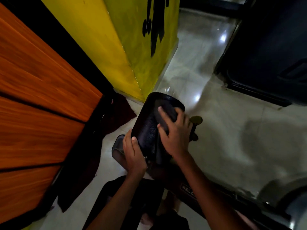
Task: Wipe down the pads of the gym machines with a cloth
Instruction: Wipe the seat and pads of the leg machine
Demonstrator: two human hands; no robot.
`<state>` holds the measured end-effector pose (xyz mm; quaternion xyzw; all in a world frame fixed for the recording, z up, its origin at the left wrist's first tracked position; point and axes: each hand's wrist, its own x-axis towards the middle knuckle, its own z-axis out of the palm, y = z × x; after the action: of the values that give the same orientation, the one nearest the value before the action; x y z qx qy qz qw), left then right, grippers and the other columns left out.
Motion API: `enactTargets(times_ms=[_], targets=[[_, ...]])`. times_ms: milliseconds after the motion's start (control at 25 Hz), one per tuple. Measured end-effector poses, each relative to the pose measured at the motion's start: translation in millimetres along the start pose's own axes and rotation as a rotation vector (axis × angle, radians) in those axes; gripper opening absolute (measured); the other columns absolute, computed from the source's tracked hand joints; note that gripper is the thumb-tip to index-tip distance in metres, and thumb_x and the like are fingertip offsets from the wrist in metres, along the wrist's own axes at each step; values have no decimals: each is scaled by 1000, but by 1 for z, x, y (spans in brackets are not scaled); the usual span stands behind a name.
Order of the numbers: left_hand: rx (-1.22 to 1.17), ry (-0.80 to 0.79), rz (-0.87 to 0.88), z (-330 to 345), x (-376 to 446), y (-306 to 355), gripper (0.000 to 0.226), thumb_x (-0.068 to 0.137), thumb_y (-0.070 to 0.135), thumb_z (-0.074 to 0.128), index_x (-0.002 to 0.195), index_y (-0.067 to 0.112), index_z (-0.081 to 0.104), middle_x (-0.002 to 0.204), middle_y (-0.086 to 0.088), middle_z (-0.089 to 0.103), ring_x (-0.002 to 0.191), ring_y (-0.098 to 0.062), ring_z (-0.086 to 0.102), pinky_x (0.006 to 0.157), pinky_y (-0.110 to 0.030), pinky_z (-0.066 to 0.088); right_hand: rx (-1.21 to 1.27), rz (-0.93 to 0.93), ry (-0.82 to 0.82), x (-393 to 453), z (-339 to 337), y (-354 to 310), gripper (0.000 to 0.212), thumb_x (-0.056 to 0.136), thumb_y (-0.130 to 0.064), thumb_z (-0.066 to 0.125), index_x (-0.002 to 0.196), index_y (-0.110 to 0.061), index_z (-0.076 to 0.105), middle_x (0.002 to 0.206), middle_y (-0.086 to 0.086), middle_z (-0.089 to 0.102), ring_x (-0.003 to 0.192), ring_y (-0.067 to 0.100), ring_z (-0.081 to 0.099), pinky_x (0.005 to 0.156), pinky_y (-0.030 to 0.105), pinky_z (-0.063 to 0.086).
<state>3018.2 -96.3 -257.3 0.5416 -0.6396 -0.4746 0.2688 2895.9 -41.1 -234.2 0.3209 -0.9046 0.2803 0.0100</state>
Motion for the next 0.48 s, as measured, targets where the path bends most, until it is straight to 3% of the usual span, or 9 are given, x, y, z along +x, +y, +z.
enactTargets(times_ms=[200,320,480], targets=[[3,-10,-2,0,5,0,55,93,37,28,136,8,46,137,-8,49,128,-18,43,110,-44,32,-9,-302,-99,-38,-5,0,55,77,-44,45,130,-35,52,128,9,47,98,30,45,78,40,38],[6,-6,13,-1,1,4,55,93,37,28,136,8,46,138,-7,48,130,-17,42,112,-43,30,-71,-197,-68,15,-9,6,53,76,-42,50,128,-34,56,127,14,50,98,36,52,78,45,44],[53,-8,-32,0,-2,11,56,92,38,27,136,9,44,138,-7,46,130,-15,39,113,-31,26,-181,-71,-180,82,-14,5,50,86,-39,56,135,-32,48,135,13,42,110,37,43,87,47,36]])
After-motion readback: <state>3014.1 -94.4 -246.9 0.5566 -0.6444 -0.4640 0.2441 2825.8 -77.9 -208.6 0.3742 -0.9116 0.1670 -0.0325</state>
